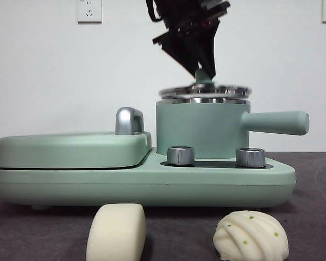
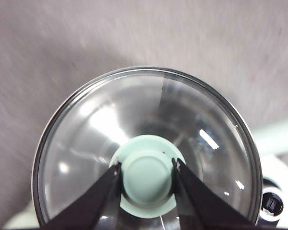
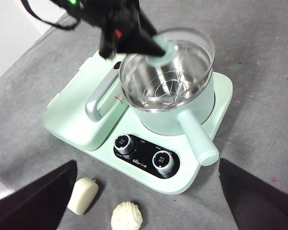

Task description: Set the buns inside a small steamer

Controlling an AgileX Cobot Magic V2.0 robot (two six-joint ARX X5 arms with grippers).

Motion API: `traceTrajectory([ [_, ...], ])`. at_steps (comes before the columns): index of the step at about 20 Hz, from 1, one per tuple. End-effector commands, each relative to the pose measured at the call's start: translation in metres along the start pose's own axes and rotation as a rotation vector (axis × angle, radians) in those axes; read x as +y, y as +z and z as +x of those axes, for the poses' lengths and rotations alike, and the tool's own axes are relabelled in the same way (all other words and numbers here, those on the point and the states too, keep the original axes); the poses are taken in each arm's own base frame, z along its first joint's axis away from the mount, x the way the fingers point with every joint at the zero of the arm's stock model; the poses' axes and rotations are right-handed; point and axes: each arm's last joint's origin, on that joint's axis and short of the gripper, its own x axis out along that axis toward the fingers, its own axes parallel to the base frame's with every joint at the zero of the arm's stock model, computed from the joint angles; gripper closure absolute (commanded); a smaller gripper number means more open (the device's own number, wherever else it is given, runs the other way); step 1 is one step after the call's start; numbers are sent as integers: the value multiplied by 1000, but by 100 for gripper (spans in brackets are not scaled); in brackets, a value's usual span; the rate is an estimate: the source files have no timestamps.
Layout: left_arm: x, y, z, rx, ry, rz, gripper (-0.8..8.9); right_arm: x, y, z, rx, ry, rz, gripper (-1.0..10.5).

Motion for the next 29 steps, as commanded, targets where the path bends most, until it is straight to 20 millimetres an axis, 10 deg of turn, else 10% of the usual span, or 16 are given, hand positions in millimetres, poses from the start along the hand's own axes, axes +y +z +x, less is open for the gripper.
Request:
traceTrajectory([
  [1, -3, 13, -16, -75, 11, 5, 794, 2, 4, -2, -14, 0, -22, 475],
  [13, 54, -1, -42, -89, 107, -96, 794, 9, 7, 29, 164, 134, 69, 477],
  [21, 121, -31, -59, -75, 217, -223, 794, 63, -1, 126, 459, 179, 37, 477],
  [29, 171, -60, -78, -71, 309, -325, 794, 120, -57, 217, 705, 100, -28, 478],
])
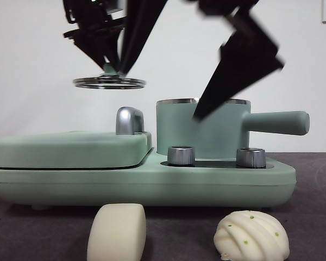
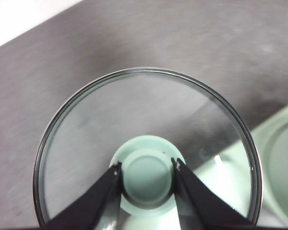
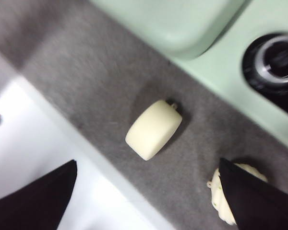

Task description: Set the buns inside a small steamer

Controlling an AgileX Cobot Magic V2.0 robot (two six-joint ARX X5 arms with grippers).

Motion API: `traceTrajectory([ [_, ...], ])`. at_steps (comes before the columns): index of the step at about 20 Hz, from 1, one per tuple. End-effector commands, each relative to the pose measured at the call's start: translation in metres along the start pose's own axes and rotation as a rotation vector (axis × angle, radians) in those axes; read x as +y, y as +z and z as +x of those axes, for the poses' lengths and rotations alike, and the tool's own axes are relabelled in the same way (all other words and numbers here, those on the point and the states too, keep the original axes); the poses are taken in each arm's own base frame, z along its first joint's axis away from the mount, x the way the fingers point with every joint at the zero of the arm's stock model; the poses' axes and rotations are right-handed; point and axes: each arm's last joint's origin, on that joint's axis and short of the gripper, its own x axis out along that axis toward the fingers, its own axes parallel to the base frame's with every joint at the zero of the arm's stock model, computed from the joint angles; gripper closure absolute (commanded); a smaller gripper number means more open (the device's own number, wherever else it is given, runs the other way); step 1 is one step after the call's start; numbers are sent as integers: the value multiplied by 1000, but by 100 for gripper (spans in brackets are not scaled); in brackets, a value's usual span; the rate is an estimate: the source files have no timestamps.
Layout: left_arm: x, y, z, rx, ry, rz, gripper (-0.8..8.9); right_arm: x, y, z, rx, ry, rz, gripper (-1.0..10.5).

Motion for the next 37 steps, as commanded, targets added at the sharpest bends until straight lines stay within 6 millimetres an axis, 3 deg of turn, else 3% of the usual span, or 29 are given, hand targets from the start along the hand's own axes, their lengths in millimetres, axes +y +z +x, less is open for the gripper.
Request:
traceTrajectory([
  [1, 10, 6, -9, -58, 26, -11, 794, 12, 5, 24, 34, 3, 2, 478],
  [5, 24, 2, -11, -55, 48, -38, 794, 18, 4, 59, 96, -14, -12, 487],
  [11, 27, 1, -11, -56, 55, -52, 794, 15, 3, 90, 154, -42, 0, 522],
  [18, 27, 1, -11, -58, 55, -51, 794, 12, 2, 104, 180, -58, 8, 752],
  [23, 27, 1, -11, -58, 55, -51, 794, 12, 5, 102, 166, -69, 17, 833],
  [27, 30, 0, -12, -57, 59, -56, 794, 18, 29, 76, 178, -61, 34, 833],
  [31, 36, -2, -13, -56, 68, -68, 794, 18, 73, 19, 131, -74, 21, 833],
  [34, 38, -2, -13, -55, 72, -75, 794, 2, 106, -32, 28, -86, 37, 833],
  [37, 38, -2, -13, -55, 72, -77, 794, -30, 133, -76, -131, -110, 92, 832],
])
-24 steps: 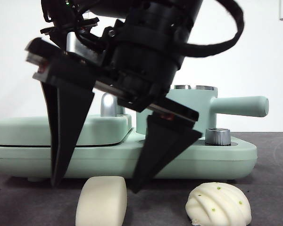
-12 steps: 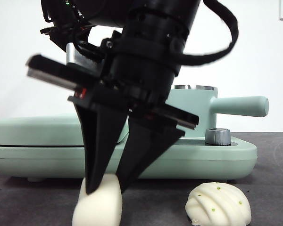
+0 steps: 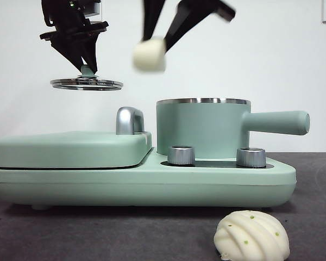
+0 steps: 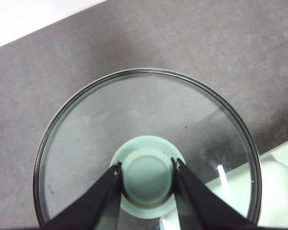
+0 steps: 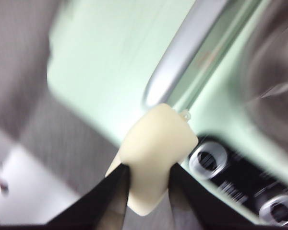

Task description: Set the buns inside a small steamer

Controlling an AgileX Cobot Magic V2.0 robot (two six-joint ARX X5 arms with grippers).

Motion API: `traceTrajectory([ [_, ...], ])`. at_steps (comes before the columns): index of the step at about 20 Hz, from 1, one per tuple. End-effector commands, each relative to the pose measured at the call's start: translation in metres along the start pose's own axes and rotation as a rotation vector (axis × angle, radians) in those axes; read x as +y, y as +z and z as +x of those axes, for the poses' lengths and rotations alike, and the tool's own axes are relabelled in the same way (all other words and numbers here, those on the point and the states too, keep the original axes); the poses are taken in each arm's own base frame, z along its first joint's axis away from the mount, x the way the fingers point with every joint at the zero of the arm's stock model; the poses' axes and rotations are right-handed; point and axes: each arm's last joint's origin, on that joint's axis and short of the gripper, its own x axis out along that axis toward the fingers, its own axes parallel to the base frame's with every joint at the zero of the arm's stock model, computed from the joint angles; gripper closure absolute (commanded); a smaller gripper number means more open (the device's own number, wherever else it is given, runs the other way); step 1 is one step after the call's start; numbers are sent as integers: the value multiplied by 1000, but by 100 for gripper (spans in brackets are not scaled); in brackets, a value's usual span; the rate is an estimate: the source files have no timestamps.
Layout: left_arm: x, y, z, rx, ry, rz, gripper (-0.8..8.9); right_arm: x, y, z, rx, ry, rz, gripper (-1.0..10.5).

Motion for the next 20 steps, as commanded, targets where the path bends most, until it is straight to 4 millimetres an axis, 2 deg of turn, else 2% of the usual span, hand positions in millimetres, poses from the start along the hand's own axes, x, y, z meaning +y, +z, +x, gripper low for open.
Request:
traceTrajectory([
  [1, -1, 8, -8, -62, 10, -1, 794, -21, 20, -13, -68, -23, 10, 832],
  [4, -1, 9, -8, -62, 10, -4, 794, -56, 38, -14, -71, -66, 60, 832],
  [8, -1, 9, -8, -62, 9, -4, 794, -78, 51, 22, 4, -68, 70, 832],
  [11, -1, 9, -8, -62, 10, -5, 794, -87, 55, 52, 63, -79, 77, 832],
  [13, -1, 9, -8, -62, 10, -5, 794, -89, 57, 65, 76, -88, 77, 832],
  [17, -1, 9, -8, -63, 10, -4, 794, -93, 59, 80, 89, -100, 78, 832],
  [20, -1, 9, -8, -63, 10, -4, 794, -94, 60, 81, 82, -111, 77, 762],
])
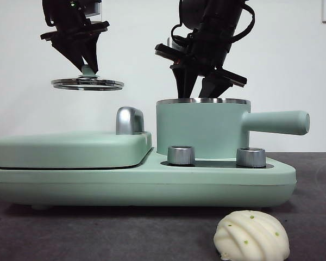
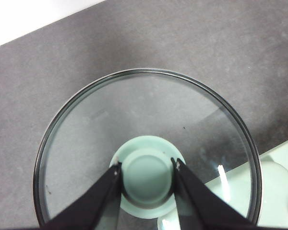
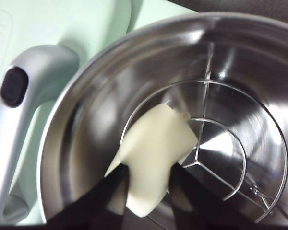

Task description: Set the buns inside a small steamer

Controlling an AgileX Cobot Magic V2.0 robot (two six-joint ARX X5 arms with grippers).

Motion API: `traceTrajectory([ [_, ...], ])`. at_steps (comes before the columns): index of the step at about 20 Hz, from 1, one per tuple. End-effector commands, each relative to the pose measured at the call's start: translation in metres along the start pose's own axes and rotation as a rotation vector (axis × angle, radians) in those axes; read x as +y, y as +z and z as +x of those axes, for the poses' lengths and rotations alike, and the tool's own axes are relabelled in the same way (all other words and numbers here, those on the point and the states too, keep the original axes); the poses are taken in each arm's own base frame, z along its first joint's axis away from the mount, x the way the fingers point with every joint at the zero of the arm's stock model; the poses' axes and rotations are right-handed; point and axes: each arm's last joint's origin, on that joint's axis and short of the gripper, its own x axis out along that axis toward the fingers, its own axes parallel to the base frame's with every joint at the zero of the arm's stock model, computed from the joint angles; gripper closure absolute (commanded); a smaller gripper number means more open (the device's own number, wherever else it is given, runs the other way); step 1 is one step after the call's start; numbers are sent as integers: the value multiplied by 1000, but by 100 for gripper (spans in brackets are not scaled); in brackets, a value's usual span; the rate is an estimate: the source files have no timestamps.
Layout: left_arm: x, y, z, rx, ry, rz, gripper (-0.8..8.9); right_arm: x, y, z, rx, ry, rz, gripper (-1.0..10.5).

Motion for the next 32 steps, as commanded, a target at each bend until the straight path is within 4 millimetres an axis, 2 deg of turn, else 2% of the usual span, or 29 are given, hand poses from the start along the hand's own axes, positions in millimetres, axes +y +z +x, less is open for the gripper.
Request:
traceTrajectory([
  [1, 0, 8, -8, -63, 11, -1, 794, 4, 5, 3, -17, -13, -21, 756],
  [2, 0, 8, -8, -63, 11, -1, 794, 4, 5, 3, -17, -13, -20, 742],
  [6, 0, 8, -8, -63, 11, -4, 794, 4, 5, 3, -18, -16, -19, 553],
  [11, 0, 8, -8, -63, 11, -7, 794, 7, 9, -8, -45, -11, -22, 542],
  [16, 0, 8, -8, -63, 10, -8, 794, 14, 12, -33, -61, -7, -26, 500],
  [19, 0, 8, -8, -63, 10, -20, 794, 17, 7, -54, -19, -31, -34, 500],
  [22, 0, 8, -8, -63, 10, -26, 794, 19, -5, -75, -6, -132, -66, 500],
  [26, 0, 9, -8, -64, 10, -26, 794, 34, -25, -114, -83, -94, -107, 500],
  [29, -1, 9, -8, -63, 8, -26, 794, 46, -57, -140, -112, -75, -145, 500],
  [32, -3, 9, -7, -63, 5, -28, 794, 50, -98, -150, -85, -68, -153, 500],
])
